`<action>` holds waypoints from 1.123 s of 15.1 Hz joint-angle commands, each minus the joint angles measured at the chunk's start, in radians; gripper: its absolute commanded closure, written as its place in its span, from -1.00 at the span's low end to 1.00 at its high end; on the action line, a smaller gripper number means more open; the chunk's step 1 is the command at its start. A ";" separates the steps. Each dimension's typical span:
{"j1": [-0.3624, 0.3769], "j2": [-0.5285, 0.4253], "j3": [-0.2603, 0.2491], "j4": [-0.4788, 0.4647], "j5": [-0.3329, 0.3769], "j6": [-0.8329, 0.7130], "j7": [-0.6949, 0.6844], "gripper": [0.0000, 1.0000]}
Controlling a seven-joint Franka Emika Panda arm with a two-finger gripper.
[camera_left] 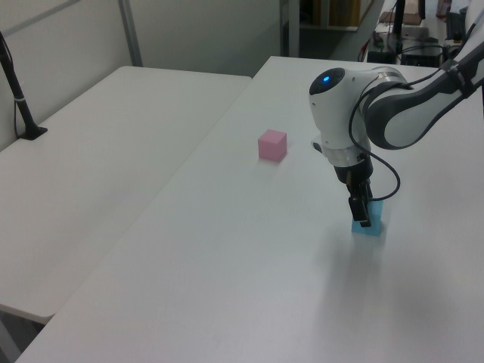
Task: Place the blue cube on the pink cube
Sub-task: 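Close the gripper on the light-blue cube, then lift the light-blue cube and carry it above the pink cube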
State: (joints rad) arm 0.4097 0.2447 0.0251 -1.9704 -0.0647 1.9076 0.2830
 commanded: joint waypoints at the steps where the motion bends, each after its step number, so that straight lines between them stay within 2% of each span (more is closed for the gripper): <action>1: -0.008 -0.012 0.013 -0.025 -0.020 0.042 0.019 0.67; 3: -0.008 -0.016 0.015 -0.019 -0.018 0.039 0.018 1.00; 5: -0.009 -0.034 0.015 -0.005 -0.014 0.027 0.015 1.00; 7: -0.046 -0.074 0.013 0.066 -0.004 -0.068 -0.042 1.00; 10: -0.135 -0.084 -0.033 0.302 0.084 -0.314 -0.244 0.96; 11: -0.162 -0.078 -0.037 0.358 0.089 -0.352 -0.281 0.94; 14: -0.257 -0.027 -0.036 0.490 0.088 -0.374 -0.337 0.94; 17: -0.316 0.106 -0.033 0.660 0.074 -0.361 -0.338 0.88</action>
State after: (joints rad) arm 0.1333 0.1822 -0.0112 -1.5090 0.0045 1.5641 -0.0379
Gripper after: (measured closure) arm 0.441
